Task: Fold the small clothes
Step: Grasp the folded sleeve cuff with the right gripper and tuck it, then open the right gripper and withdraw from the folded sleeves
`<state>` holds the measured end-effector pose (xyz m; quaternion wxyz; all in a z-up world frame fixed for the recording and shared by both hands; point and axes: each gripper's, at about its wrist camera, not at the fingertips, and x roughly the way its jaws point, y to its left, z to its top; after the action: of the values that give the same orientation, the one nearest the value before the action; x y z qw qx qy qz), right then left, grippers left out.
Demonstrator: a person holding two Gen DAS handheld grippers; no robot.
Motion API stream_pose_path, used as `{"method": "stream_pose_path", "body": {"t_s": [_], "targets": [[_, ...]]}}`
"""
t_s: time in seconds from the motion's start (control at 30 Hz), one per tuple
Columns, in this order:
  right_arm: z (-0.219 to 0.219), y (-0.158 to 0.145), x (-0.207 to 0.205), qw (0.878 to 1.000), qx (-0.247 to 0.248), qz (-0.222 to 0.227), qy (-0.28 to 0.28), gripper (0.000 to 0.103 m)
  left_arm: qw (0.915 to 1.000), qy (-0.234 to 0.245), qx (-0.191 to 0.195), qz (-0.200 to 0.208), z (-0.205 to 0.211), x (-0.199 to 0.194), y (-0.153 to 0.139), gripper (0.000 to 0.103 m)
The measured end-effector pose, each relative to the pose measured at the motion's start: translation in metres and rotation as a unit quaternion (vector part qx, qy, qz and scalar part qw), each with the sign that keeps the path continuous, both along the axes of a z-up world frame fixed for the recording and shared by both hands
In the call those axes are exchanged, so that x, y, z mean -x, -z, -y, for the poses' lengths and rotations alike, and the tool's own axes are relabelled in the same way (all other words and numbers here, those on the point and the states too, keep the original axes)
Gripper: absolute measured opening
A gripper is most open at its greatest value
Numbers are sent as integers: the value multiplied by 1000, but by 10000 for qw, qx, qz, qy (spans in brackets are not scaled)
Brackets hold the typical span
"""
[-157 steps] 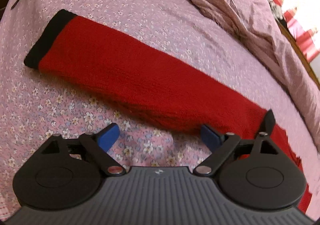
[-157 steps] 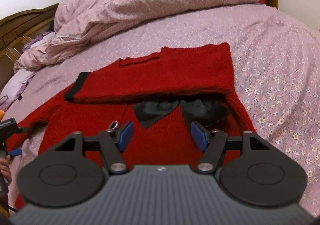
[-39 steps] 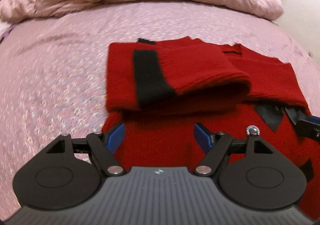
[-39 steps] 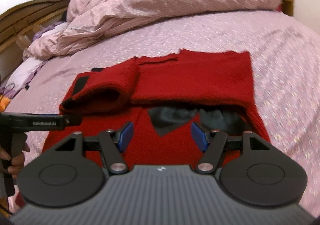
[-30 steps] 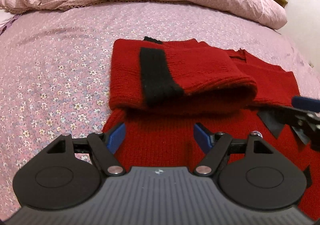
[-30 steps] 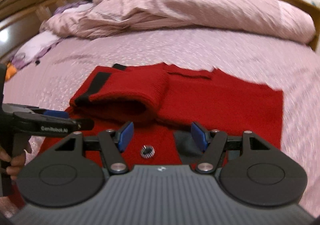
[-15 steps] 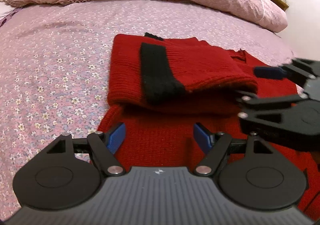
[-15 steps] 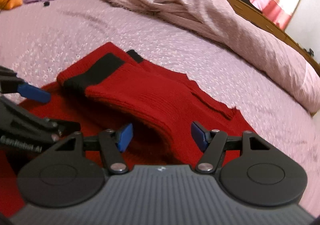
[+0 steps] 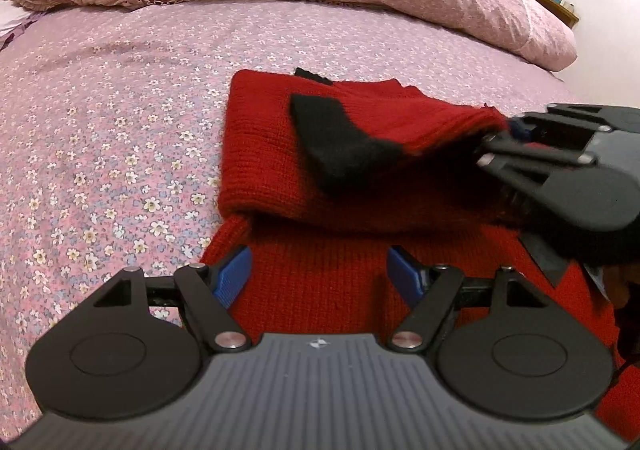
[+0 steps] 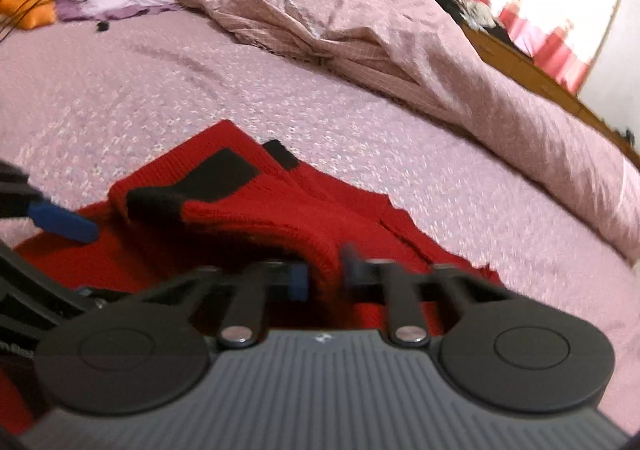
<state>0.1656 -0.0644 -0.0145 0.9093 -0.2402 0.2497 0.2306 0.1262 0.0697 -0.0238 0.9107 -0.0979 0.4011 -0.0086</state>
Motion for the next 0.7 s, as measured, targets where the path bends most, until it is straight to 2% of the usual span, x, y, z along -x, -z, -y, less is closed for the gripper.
{"method": "stream_pose_path", "body": {"t_s": [0.17, 0.23, 0.3, 0.37, 0.43, 0.57, 0.63, 0.7], "targets": [[34, -26, -6, 9934, -861, 171, 736, 13, 10000, -86, 8, 21, -2, -6, 2, 79], [60, -37, -5, 9836, -1345, 161, 1192, 13, 9999, -74, -89, -1, 0, -7, 4, 79], [88, -40, -5, 9683, -1864, -17, 1660, 13, 9998, -36, -211, -8, 4, -7, 4, 79], [115, -35, -4, 9511, -2228, -165, 2134, 13, 9997, 22, -237, -26, 7, -8, 5, 79], [134, -25, -3, 9388, -2396, -253, 2462, 13, 9994, 42, -332, -27, 11, -7, 6, 79], [157, 3, -4, 9201, -2720, -846, 2687, 13, 9993, 8, -374, -44, 12, -7, 7, 79], [162, 13, -3, 9140, -2832, -984, 2735, 16, 9993, 9, -363, -52, 12, -7, 7, 79], [168, 18, 1, 9042, -3000, -963, 2885, 30, 9994, 15, -350, -55, 11, -7, 7, 79]]}}
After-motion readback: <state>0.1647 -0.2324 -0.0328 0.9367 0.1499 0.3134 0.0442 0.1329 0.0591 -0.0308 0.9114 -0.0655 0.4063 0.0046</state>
